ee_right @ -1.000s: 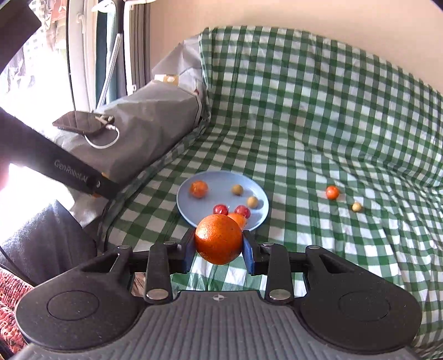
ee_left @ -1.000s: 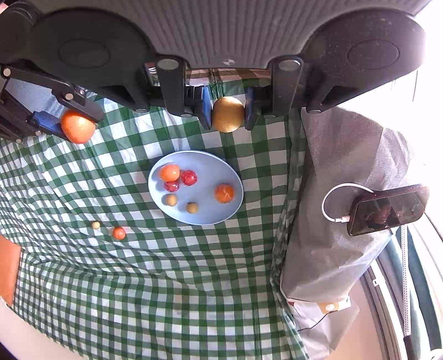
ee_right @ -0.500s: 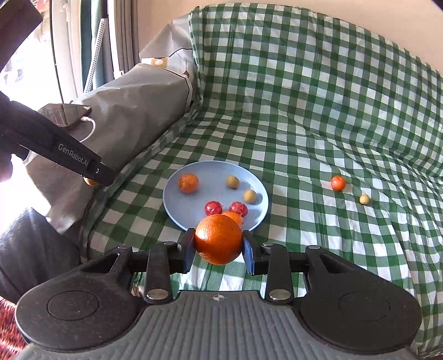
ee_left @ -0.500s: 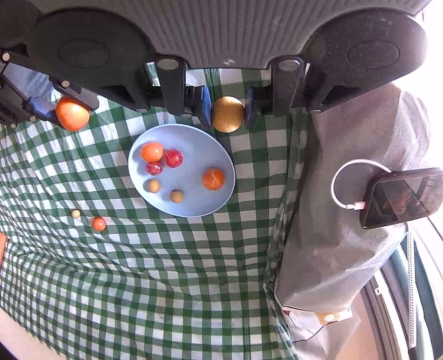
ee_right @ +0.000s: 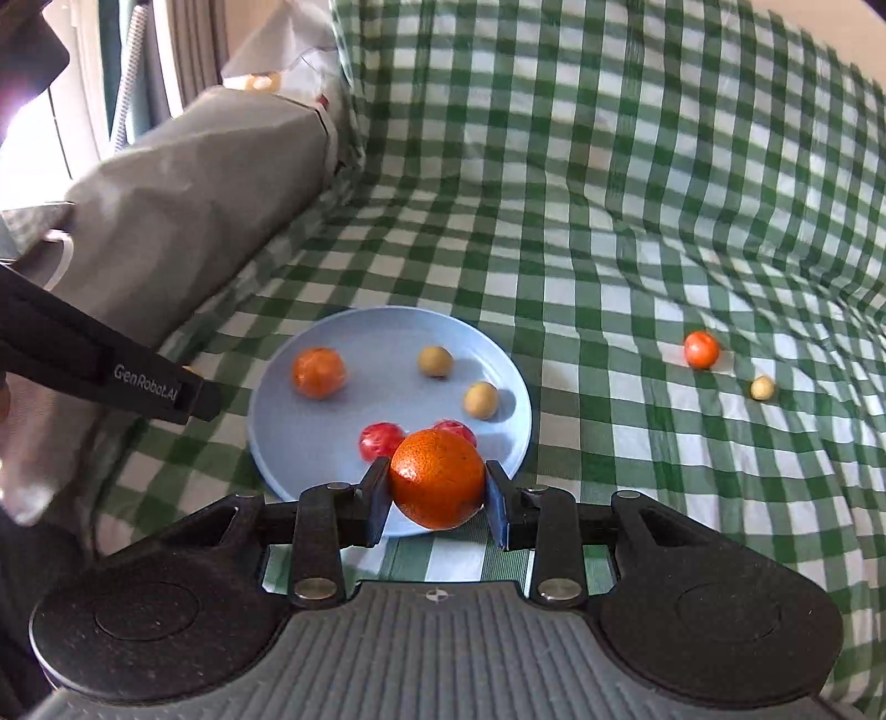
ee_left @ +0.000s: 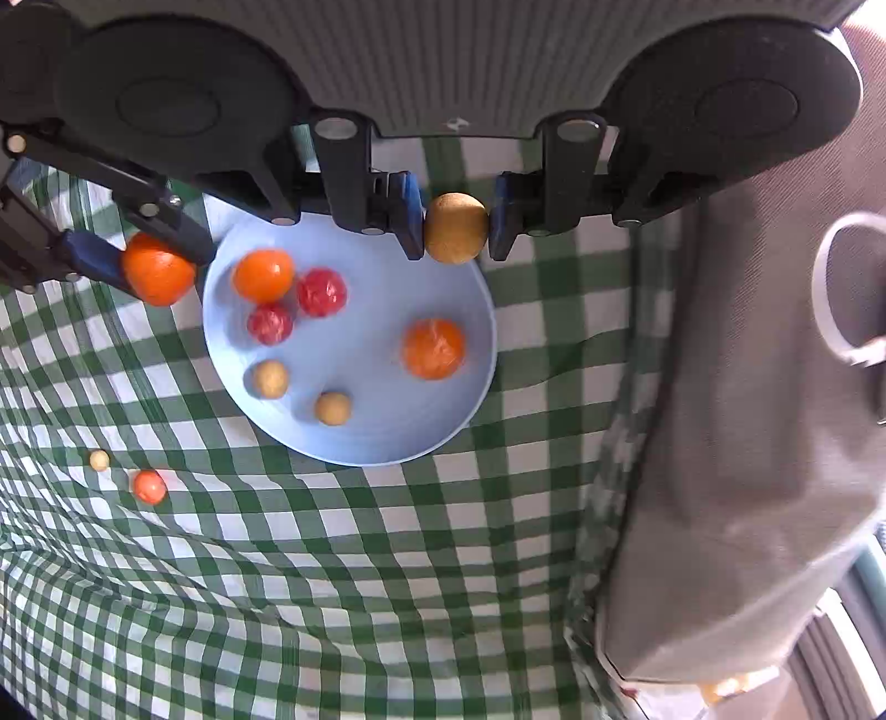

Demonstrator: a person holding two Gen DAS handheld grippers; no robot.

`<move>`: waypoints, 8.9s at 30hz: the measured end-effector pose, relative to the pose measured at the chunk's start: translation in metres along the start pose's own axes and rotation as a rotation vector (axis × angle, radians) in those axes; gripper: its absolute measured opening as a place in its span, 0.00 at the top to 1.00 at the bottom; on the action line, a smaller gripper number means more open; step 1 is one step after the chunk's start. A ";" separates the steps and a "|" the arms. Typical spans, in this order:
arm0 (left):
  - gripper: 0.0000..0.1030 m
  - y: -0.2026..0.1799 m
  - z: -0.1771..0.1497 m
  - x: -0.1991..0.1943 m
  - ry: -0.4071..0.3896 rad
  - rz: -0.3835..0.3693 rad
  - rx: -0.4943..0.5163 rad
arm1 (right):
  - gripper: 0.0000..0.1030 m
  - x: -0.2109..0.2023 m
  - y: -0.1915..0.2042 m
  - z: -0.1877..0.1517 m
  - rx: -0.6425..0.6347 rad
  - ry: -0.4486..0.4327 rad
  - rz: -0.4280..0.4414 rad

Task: Organize fruits
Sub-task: 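Carry the tan and orange fruits over the blue plate, then open both grippers to drop the fruits into the plate, then move both tools from the plate toward the last two fruits, then grasp an orange fruit with the left gripper while the right gripper grasps a tan fruit, then carry the orange and tan fruits over the blue plate, then open both grippers to drop the fruits into the plate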

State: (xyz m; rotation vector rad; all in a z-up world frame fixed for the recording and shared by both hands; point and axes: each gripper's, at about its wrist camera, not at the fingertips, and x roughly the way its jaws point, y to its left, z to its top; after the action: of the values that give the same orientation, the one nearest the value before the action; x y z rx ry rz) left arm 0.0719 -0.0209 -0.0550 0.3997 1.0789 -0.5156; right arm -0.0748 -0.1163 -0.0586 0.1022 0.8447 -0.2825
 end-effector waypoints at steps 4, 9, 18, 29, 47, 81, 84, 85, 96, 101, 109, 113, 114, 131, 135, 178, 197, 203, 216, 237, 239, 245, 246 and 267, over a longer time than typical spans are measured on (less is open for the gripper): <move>0.74 -0.003 0.012 0.022 0.023 0.023 0.011 | 0.65 0.032 -0.005 0.008 -0.005 0.028 0.006; 0.71 -0.005 0.025 0.042 0.025 0.042 0.026 | 0.64 0.064 -0.011 0.018 -0.002 0.055 0.011; 0.00 0.006 -0.001 -0.013 -0.146 0.064 0.031 | 0.15 0.037 -0.009 0.018 -0.041 0.025 0.020; 0.00 0.028 -0.100 -0.085 -0.095 0.112 -0.087 | 0.07 -0.075 0.007 -0.037 0.012 -0.011 0.018; 0.00 0.012 -0.131 -0.135 -0.212 0.138 -0.050 | 0.01 -0.144 0.028 -0.058 -0.031 -0.196 -0.024; 0.00 -0.019 -0.096 -0.102 -0.093 0.127 0.023 | 0.01 -0.114 -0.008 -0.061 0.138 -0.145 0.000; 0.00 -0.034 -0.079 -0.090 -0.076 0.119 0.041 | 0.01 -0.104 -0.026 -0.062 0.192 -0.135 -0.030; 0.00 -0.040 -0.073 -0.086 -0.072 0.115 0.047 | 0.01 -0.100 -0.033 -0.063 0.214 -0.129 -0.043; 0.00 -0.123 0.012 -0.021 -0.074 0.018 0.144 | 0.01 -0.043 -0.115 -0.070 0.384 -0.092 -0.229; 0.00 -0.176 0.068 0.023 -0.121 -0.038 0.216 | 0.01 0.007 -0.169 -0.061 0.383 -0.135 -0.351; 0.00 -0.255 0.159 0.123 -0.090 -0.139 0.270 | 0.01 0.101 -0.256 -0.032 0.311 -0.149 -0.435; 0.00 -0.282 0.185 0.162 -0.060 -0.171 0.275 | 0.01 0.141 -0.281 -0.020 0.285 -0.140 -0.388; 0.00 -0.288 0.189 0.170 -0.058 -0.165 0.282 | 0.01 0.150 -0.286 -0.017 0.286 -0.141 -0.377; 0.63 -0.288 0.194 0.156 -0.091 -0.189 0.352 | 0.74 0.167 -0.294 -0.005 0.273 -0.215 -0.313; 0.63 -0.268 0.176 0.120 -0.090 -0.151 0.322 | 0.74 0.153 -0.301 -0.010 0.340 -0.248 -0.397; 0.63 0.000 -0.150 -0.156 -0.142 0.013 -0.015 | 0.74 -0.182 0.023 -0.079 -0.030 -0.219 0.083; 0.63 0.005 -0.144 -0.145 -0.124 0.004 -0.025 | 0.74 -0.173 0.016 -0.079 -0.050 -0.181 0.086; 0.63 0.008 -0.139 -0.140 -0.111 0.004 -0.031 | 0.74 -0.165 0.015 -0.078 -0.061 -0.163 0.093; 0.63 0.018 -0.115 -0.121 -0.097 -0.004 -0.050 | 0.74 -0.144 0.013 -0.067 -0.081 -0.120 0.088; 0.63 0.020 -0.029 -0.057 -0.070 -0.007 -0.062 | 0.74 -0.057 0.008 -0.023 -0.060 -0.063 0.084; 0.63 0.017 -0.019 -0.048 -0.072 -0.005 -0.055 | 0.74 -0.043 0.005 -0.019 -0.047 -0.055 0.084; 0.63 -0.001 0.011 -0.010 -0.056 0.003 -0.007 | 0.74 0.004 -0.002 -0.008 -0.036 -0.022 0.084; 0.63 -0.003 0.014 -0.003 -0.051 0.002 -0.002 | 0.74 0.012 -0.002 -0.006 -0.039 -0.018 0.080; 0.00 0.001 0.024 -0.004 -0.060 0.056 -0.020 | 0.07 0.040 -0.011 0.014 -0.086 -0.010 0.060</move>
State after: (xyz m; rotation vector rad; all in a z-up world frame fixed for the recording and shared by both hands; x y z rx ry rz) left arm 0.0883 -0.0326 -0.0407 0.3933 1.0115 -0.4646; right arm -0.0431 -0.1380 -0.0791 0.0459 0.8410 -0.1902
